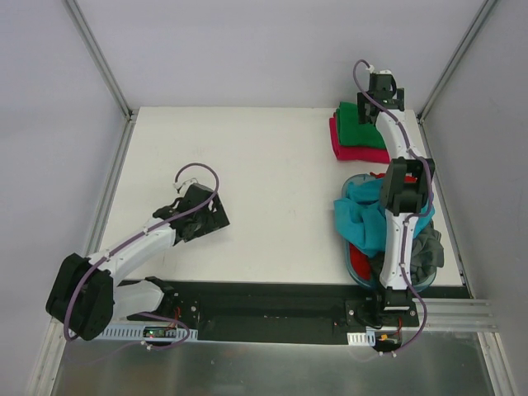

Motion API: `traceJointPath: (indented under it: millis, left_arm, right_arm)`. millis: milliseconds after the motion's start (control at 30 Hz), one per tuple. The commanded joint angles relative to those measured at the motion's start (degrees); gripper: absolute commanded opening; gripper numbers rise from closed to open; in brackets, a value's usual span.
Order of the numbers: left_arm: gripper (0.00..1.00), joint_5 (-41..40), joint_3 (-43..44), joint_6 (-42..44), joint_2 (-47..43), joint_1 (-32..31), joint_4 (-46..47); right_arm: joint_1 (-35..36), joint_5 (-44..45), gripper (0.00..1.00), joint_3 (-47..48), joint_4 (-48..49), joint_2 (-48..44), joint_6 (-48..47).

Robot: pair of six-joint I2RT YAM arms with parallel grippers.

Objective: Fold and stack the t-shirts
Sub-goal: Put the neatly folded tshirt into the corner of the board with the right arm

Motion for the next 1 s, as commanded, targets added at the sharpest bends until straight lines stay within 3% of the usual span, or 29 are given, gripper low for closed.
traceJointPath:
  millis: [0, 133, 433, 500, 667, 800, 967]
  left_arm:
    - [0.99, -0.3, 1.6, 1.2, -5.0, 0.6, -0.7]
    - [0.99, 0.2, 1.0, 1.5, -10.9, 0.6, -1.2]
    - [0.99, -0.6, -2.2, 2.6, -27.1, 0.6, -3.1]
    - [0.99, -0.7, -2.8, 3.1, -29.3, 0.6, -4.1]
    - [0.99, -3.3, -4.7, 4.8, -34.1, 0.6, -4.9]
    - [0.99, -6.2, -6.0, 5.4, -35.6, 0.6, -4.7]
    - [0.99, -6.7, -6.8, 6.2, -37.0, 0.6, -4.7]
  right_arm:
    - [1.1, -3.1, 0.96, -5.7, -1.3, -14.4, 3.0]
    - [3.1, -5.8, 0.96, -18.6, -1.2, -27.6, 8.0]
    - [12.4, -10.4, 0.96, -65.4, 8.1, -66.5, 18.0]
    - [13.7, -14.8, 0.96, -74.5, 9.0, -77.1, 22.1]
    - [14.0, -17.7, 0.96, -97.8, 22.0, -97.3, 28.2]
    - [14.0, -14.9, 0.96, -105.4, 22.0, -105.8, 26.0]
    - [14.0, -12.9, 0.96, -107.3, 20.7, -110.4, 24.6]
